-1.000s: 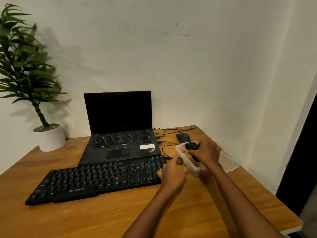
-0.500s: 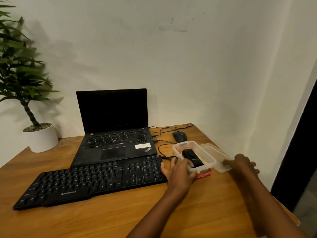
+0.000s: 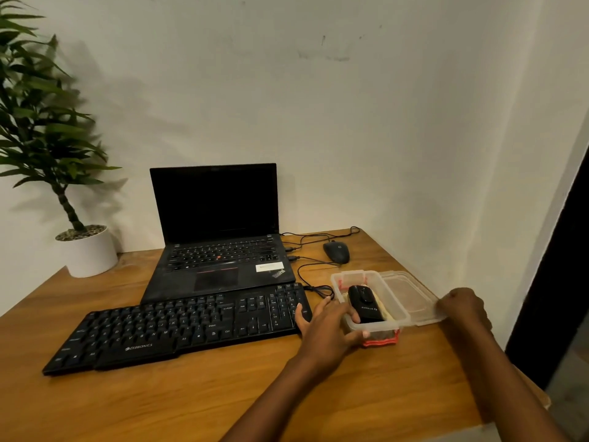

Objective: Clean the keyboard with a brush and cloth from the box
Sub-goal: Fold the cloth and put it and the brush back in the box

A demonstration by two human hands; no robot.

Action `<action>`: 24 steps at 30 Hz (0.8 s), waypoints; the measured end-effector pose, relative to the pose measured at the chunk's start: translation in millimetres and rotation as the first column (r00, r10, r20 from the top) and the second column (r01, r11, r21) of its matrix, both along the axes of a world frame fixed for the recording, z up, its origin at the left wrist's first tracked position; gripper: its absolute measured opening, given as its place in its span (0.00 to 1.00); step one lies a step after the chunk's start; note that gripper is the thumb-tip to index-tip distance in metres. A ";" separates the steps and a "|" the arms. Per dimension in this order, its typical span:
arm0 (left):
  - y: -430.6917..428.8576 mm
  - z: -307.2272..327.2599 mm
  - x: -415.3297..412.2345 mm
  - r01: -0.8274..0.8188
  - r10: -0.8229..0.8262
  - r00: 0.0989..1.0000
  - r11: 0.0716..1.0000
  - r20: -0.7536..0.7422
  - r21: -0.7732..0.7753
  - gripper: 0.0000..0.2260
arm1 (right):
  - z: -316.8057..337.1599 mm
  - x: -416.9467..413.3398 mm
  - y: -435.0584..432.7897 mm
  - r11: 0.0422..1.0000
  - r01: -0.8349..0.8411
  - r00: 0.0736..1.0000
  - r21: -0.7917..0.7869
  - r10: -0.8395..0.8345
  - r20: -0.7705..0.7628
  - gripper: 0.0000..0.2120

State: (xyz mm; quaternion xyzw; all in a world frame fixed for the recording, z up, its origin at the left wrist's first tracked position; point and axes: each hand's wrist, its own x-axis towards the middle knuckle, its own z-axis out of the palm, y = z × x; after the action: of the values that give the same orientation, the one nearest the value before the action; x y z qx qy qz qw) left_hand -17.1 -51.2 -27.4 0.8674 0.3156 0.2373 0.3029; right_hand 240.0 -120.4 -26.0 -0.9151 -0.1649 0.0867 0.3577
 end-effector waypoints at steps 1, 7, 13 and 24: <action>-0.2 -0.3 0.1 0.001 -0.001 1.000 1.000 0.002 0.004 0.07 | -1.9 2.0 -1.8 0.999 0.037 0.999 0.024 -0.037 0.022 0.05; -1.3 -4.4 2.8 -0.028 0.028 1.000 1.000 0.003 0.008 0.13 | 7.0 -2.1 -4.6 0.973 0.060 0.981 0.225 -0.099 0.165 0.06; -1.5 3.4 1.2 -0.030 0.037 0.997 0.995 0.067 -0.099 0.37 | 47.6 -52.2 6.7 0.809 -0.292 0.911 0.510 0.072 0.407 0.01; 6.1 -5.7 1.8 0.005 0.023 0.986 0.986 0.165 -0.169 0.40 | 9.0 -151.4 2.9 0.770 -0.637 0.670 0.015 0.544 0.505 0.18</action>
State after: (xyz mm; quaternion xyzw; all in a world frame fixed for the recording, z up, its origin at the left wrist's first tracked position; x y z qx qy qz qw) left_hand -15.2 -45.1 -33.2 0.8142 0.3121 0.2827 0.3996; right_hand 88.6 -117.6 -17.0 -0.7649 -0.5427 -0.0438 0.3441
